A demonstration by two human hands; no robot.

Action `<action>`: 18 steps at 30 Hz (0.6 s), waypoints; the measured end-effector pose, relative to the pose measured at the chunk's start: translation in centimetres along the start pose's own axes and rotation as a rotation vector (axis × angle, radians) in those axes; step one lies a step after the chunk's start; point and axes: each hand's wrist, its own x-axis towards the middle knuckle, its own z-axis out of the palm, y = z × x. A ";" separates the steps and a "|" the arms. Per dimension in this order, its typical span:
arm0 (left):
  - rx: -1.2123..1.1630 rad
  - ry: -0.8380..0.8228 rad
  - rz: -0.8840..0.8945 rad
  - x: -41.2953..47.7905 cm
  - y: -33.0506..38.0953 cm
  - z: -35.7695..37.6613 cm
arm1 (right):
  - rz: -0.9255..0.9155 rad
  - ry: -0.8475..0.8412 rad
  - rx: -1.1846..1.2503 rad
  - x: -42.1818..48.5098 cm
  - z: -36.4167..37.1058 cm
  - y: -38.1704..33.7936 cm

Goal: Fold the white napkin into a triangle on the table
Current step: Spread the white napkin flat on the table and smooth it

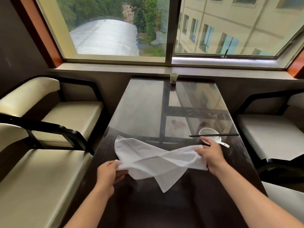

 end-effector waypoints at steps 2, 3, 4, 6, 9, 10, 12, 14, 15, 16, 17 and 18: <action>-0.028 -0.008 0.046 0.7 2.7 1.0 | -0.072 0.014 0.015 1.1 -0.2 -2.2; -0.034 -0.010 0.081 0.9 4.2 1.6 | -0.106 0.020 0.026 1.6 -0.3 -3.4; -0.042 -0.012 0.119 1.1 5.6 2.1 | -0.137 0.022 0.055 2.0 -0.4 -4.5; -0.076 -0.015 0.199 1.1 8.1 3.0 | -0.199 0.013 0.143 2.3 -0.5 -6.7; -0.175 0.001 0.320 0.2 10.6 3.4 | -0.288 0.005 0.303 1.4 -1.1 -9.5; -0.198 0.008 0.349 -0.2 10.9 3.2 | -0.303 0.003 0.364 0.9 -1.5 -10.0; -0.211 0.029 0.384 -1.1 10.4 2.4 | -0.320 0.009 0.424 -0.3 -2.6 -10.1; -0.200 0.064 0.387 -1.8 8.4 1.0 | -0.303 0.031 0.354 -1.6 -3.9 -8.7; -0.184 0.076 0.373 -2.1 7.0 0.0 | -0.272 0.037 0.302 -2.3 -4.5 -7.5; -0.161 0.082 0.350 -2.2 5.4 -1.0 | -0.226 0.032 0.262 -3.1 -5.0 -5.9; -0.130 0.085 0.319 -2.3 3.6 -2.0 | -0.174 0.021 0.225 -3.8 -5.4 -4.2; -0.088 0.089 0.283 -2.2 1.8 -3.0 | -0.122 0.008 0.181 -4.5 -5.8 -2.3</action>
